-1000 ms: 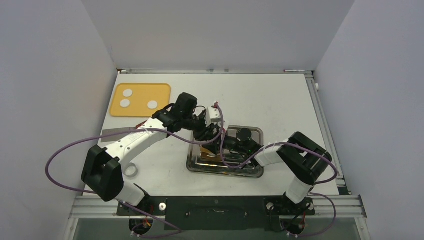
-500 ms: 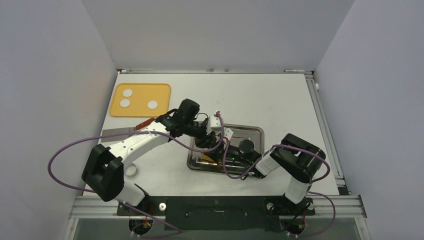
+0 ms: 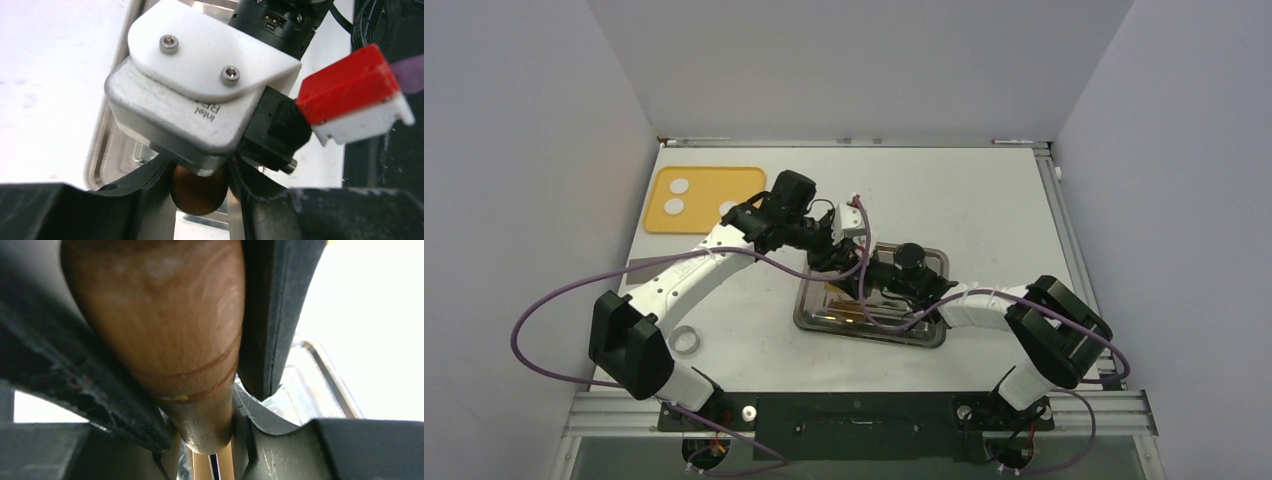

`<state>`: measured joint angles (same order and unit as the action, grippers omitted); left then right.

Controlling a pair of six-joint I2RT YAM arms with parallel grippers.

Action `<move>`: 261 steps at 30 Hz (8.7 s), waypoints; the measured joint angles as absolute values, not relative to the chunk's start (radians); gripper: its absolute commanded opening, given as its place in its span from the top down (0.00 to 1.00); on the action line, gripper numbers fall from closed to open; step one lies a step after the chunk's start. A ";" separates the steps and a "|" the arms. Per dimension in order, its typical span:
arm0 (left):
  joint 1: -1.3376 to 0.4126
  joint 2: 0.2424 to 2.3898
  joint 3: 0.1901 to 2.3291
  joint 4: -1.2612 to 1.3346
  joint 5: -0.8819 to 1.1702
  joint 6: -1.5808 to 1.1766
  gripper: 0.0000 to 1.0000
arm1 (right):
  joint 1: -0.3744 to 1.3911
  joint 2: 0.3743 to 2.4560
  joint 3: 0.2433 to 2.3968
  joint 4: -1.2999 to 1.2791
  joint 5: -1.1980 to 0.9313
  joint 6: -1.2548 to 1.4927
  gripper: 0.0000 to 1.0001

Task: Roll out the dumpling wrappers from the dough
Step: Flatten out the dough on the work surface.

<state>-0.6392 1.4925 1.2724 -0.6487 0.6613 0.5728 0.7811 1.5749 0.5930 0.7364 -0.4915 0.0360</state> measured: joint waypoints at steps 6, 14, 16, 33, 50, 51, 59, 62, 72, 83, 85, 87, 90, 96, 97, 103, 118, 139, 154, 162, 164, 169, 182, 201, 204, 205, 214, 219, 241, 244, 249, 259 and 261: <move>-0.619 1.500 1.380 -0.630 0.609 0.585 1.00 | 0.701 1.588 0.708 0.720 -0.545 -0.027 0.92; -0.577 1.602 1.303 -0.591 0.651 0.585 1.00 | 0.698 1.718 0.662 0.778 -0.532 -0.030 0.91; -0.574 1.605 1.283 -0.558 0.685 0.589 1.00 | 0.704 1.725 0.624 0.855 -0.505 -0.018 0.91; -0.575 1.586 1.245 -0.527 0.695 0.606 1.00 | 0.736 1.773 0.581 1.018 -0.430 0.028 0.92; -0.597 1.608 1.263 -0.527 0.680 0.622 1.00 | 0.704 1.793 0.555 1.078 -0.462 0.045 0.92; -0.597 1.608 1.263 -0.534 0.671 0.622 1.00 | 0.706 1.793 0.558 1.065 -0.464 0.038 0.92; -0.632 1.526 1.192 -0.619 0.668 0.645 1.00 | 0.796 1.757 0.467 1.121 -0.444 0.068 0.92; -0.635 1.515 1.190 -0.643 0.662 0.651 1.00 | 0.807 1.758 0.465 1.132 -0.445 0.077 0.92; -0.619 1.518 1.275 -0.749 0.607 0.659 1.00 | 0.793 1.756 0.571 1.013 -0.452 0.081 0.41; -0.619 1.521 1.279 -0.756 0.610 0.655 1.00 | 0.747 1.784 0.578 1.050 -0.475 0.118 0.13; -0.619 1.520 1.276 -0.742 0.615 0.636 1.00 | 0.735 1.808 0.558 1.132 -0.496 0.144 0.14; -0.621 1.520 1.264 -0.721 0.620 0.616 1.00 | 0.722 1.838 0.526 1.238 -0.519 0.171 0.14; -0.625 1.519 1.234 -0.691 0.619 0.581 1.00 | 0.707 1.877 0.466 1.362 -0.547 0.208 0.14; -0.627 1.508 1.205 -0.650 0.600 0.525 1.00 | 0.693 1.897 0.415 1.444 -0.551 0.225 0.16; -0.627 1.508 1.204 -0.647 0.600 0.518 1.00 | 0.693 1.898 0.416 1.455 -0.551 0.225 0.17; -0.627 1.509 1.204 -0.641 0.598 0.501 1.00 | 0.694 1.925 0.447 1.480 -0.576 0.213 0.23; -0.627 1.530 1.209 -0.612 0.611 0.479 1.00 | 0.709 1.924 0.510 1.487 -0.657 0.145 0.86; -0.369 1.495 1.320 -0.650 0.656 0.559 0.04 | 0.605 1.613 0.505 1.219 -0.513 0.115 0.92; -0.598 1.917 1.349 -0.674 0.228 0.932 0.29 | 0.498 1.011 0.432 0.684 -0.253 0.071 0.92; -0.609 1.985 1.391 -0.691 0.191 1.007 0.65 | 0.489 0.895 0.391 0.568 -0.198 0.061 0.92; -0.618 1.988 1.392 -0.696 0.177 1.010 0.80 | 0.486 0.885 0.382 0.550 -0.189 0.065 0.92; -0.630 1.995 1.402 -0.710 0.145 0.968 1.00 | 0.479 0.870 0.379 0.535 -0.159 0.103 0.92; -0.440 2.011 1.420 -0.624 0.199 0.690 1.00 | 0.577 1.145 0.332 0.785 -0.132 0.174 0.92; -0.429 1.980 1.352 -0.546 0.248 0.579 1.00 | 0.749 1.758 0.481 1.346 -0.215 0.192 0.92; -0.429 1.971 1.335 -0.525 0.251 0.575 1.00 | 0.756 1.774 0.453 1.365 -0.210 0.185 0.92; -0.429 1.969 1.331 -0.521 0.252 0.572 1.00 | 0.756 1.778 0.443 1.368 -0.202 0.176 0.92; -0.428 1.966 1.324 -0.510 0.255 0.566 1.00 | 0.721 1.790 0.387 1.460 -0.140 0.148 0.92; -0.428 1.966 1.324 -0.510 0.256 0.564 1.00 | 0.767 1.800 0.395 1.458 -0.119 0.127 0.92; -0.428 1.966 1.324 -0.510 0.256 0.564 1.00 | 0.797 1.785 0.462 1.323 -0.084 0.107 0.92; -0.428 1.966 1.324 -0.510 0.256 0.564 1.00 | 0.770 1.779 0.462 1.314 -0.089 0.124 0.92; -0.428 1.966 1.324 -0.510 0.256 0.564 1.00 | 0.746 1.773 0.461 1.300 -0.072 0.138 0.92; -0.428 1.966 1.324 -0.510 0.256 0.564 1.00 | 0.820 1.806 0.436 1.394 -0.039 0.175 0.92; -0.428 1.966 1.324 -0.510 0.256 0.564 1.00 | 0.791 1.790 0.435 1.370 -0.042 0.178 0.92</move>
